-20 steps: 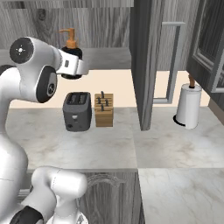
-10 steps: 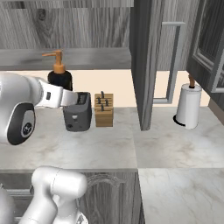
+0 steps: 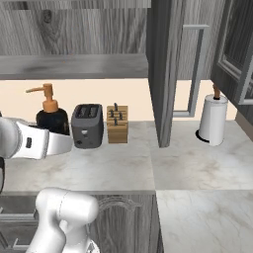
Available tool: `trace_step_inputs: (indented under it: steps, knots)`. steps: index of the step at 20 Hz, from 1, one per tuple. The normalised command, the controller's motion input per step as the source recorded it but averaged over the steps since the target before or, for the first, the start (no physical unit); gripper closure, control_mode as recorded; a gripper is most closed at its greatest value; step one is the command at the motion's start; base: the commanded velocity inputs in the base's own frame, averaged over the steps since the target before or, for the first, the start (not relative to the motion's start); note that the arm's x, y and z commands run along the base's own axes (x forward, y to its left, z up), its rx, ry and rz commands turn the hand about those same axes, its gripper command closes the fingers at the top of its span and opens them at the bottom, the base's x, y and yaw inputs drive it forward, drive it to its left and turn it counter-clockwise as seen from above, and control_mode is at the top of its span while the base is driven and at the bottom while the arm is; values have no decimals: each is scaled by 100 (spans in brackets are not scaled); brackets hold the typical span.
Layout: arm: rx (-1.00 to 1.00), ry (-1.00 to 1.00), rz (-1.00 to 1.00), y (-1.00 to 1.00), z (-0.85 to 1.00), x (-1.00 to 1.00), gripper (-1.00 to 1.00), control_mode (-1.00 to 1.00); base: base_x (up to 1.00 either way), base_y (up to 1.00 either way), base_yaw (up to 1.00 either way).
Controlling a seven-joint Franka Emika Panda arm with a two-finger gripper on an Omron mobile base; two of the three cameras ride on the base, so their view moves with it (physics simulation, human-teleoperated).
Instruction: Locate and retrieve the bar soap and soap dispenser from the cabinet. Place them next to the sink.
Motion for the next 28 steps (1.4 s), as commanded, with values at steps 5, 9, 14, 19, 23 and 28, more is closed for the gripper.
trace_step_inputs:
  steps: [5, 9, 14, 19, 23, 28]
  knots:
    - [-1, 0, 0, -5, -13, -62, 100, -100, 0, 0, 0]
    - [0, 0, 0, 0, 0, -1, 100, -100, 0, 0, 0]
    - [0, 0, 0, 0, 0, 0, 100, -100, 0, 0, 0]
    - [0, 0, 0, 0, 0, 0, 100, 100, -3, 0, 0]
    - [0, 0, 0, 0, 0, 0, 100, 100, -55, -5, 4]
    - [0, 0, 0, 0, 0, 0, 100, 100, -66, 0, 0]
